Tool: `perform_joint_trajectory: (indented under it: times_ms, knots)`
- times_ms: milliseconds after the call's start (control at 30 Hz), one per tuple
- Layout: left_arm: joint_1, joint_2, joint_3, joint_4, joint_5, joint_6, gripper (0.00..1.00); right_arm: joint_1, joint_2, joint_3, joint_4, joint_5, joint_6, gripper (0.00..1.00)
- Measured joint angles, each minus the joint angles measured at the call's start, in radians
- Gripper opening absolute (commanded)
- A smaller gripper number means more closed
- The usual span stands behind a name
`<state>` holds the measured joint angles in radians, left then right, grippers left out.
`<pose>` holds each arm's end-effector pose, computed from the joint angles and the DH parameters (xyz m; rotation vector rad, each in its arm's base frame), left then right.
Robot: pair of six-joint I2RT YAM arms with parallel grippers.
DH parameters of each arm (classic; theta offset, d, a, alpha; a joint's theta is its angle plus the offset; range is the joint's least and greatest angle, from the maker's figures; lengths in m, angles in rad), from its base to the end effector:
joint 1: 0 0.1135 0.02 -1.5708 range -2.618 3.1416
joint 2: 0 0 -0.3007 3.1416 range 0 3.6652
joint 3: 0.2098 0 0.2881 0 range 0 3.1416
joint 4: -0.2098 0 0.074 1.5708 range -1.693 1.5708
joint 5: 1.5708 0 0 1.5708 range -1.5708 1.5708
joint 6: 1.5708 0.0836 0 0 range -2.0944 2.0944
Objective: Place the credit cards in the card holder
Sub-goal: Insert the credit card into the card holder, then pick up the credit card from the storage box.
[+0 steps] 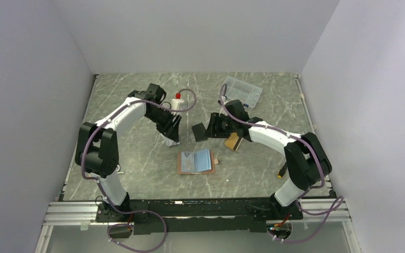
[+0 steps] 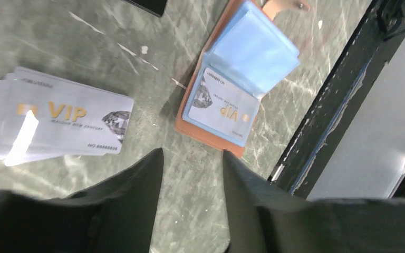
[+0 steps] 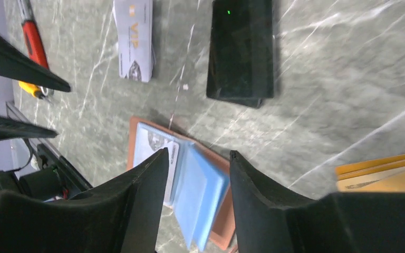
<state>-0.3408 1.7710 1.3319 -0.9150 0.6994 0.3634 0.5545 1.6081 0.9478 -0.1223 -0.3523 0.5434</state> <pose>0.3496 -0.1811 0.2080 1.0516 2.5457 -1.0003 0.3238 0.2344 0.1810 -0.1981 2.4894 0.9186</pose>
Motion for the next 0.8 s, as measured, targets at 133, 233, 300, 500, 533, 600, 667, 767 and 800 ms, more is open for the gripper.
perform_joint_trajectory:
  times_ms: [133,233,300,500,533,600,667,767,800]
  knots:
    - [0.001,-0.026,0.100,-0.068,-0.055,0.026,0.68,-0.069,0.002,0.021,0.000,-0.019,-0.003,0.63]
    - [0.001,-0.026,0.155,-0.098,-0.109,0.040,0.82,-0.101,0.025,0.044,0.003,-0.024,-0.006,0.69]
    - [0.001,-0.025,0.182,-0.110,-0.140,0.044,0.99,-0.111,0.053,0.063,0.006,-0.024,-0.010,0.71]
    - [0.058,0.079,0.316,-0.158,-0.096,0.018,0.99,-0.112,0.167,0.100,0.020,-0.019,-0.027,0.71]
    - [0.077,0.127,0.357,-0.167,-0.068,0.016,0.99,-0.112,0.180,0.100,0.021,-0.019,-0.028,0.71]
    - [0.105,0.189,0.370,-0.137,-0.057,0.007,0.99,-0.113,0.202,0.101,0.030,-0.020,-0.028,0.69]
    - [0.115,0.204,0.318,-0.091,-0.077,-0.004,0.99,-0.115,0.221,0.103,0.040,-0.021,-0.028,0.67]
    - [0.081,0.203,0.264,-0.035,-0.126,-0.011,0.99,-0.117,0.259,0.125,0.052,-0.024,-0.027,0.62]
    - [0.061,0.203,0.261,-0.008,-0.146,-0.011,0.99,-0.117,0.274,0.137,0.060,-0.027,-0.024,0.60]
